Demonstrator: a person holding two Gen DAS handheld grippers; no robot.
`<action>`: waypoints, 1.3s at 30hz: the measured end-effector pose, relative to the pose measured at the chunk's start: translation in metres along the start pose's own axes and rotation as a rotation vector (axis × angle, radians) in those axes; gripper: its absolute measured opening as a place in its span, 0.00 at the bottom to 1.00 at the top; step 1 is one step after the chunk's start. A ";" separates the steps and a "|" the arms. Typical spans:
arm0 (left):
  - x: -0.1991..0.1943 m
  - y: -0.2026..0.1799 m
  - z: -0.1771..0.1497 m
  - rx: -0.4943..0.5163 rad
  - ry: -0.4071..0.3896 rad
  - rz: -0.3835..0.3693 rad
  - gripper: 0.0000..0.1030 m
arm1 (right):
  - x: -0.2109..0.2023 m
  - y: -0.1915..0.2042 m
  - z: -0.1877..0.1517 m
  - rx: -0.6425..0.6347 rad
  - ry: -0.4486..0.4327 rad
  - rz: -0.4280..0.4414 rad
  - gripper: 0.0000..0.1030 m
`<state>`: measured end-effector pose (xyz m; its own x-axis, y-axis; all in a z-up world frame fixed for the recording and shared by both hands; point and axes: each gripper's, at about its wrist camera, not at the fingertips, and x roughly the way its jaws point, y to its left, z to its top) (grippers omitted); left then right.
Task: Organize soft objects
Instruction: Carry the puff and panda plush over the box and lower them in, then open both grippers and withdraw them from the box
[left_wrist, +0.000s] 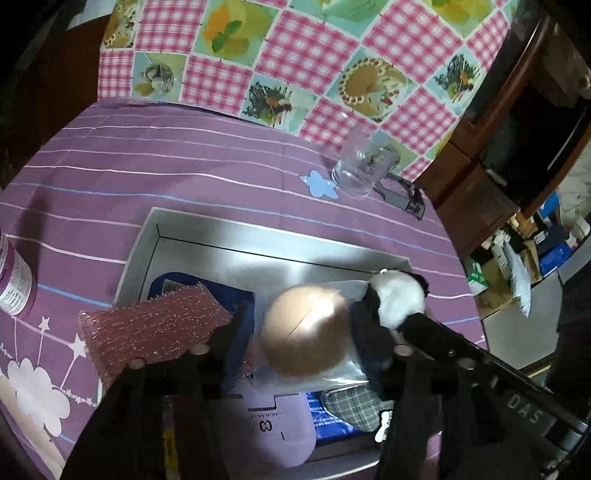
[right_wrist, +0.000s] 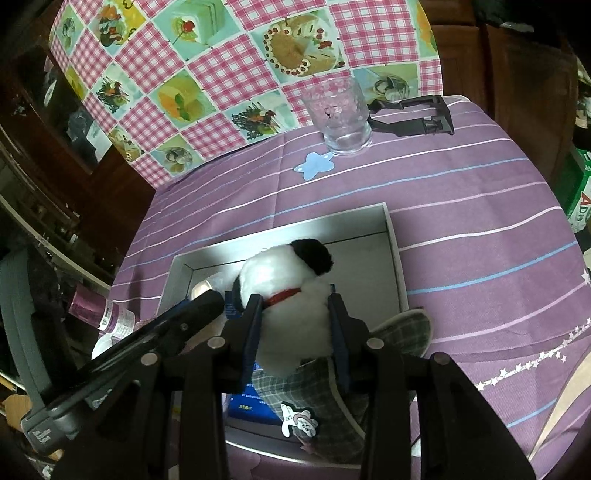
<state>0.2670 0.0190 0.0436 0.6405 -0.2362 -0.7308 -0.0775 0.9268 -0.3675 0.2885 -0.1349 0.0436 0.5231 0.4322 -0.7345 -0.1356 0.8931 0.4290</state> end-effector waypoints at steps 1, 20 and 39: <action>-0.002 0.001 0.001 -0.004 -0.001 -0.001 0.63 | -0.001 0.000 0.000 -0.001 -0.001 0.002 0.37; -0.028 -0.003 0.000 0.068 -0.003 0.063 0.65 | -0.012 -0.003 0.000 0.074 -0.034 0.065 0.64; -0.060 -0.016 -0.005 0.095 -0.076 0.133 0.66 | -0.049 0.034 0.001 -0.158 -0.090 -0.101 0.65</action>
<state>0.2259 0.0168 0.0900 0.6857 -0.0904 -0.7223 -0.0951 0.9726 -0.2120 0.2590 -0.1264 0.0948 0.6126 0.3334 -0.7166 -0.2055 0.9427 0.2629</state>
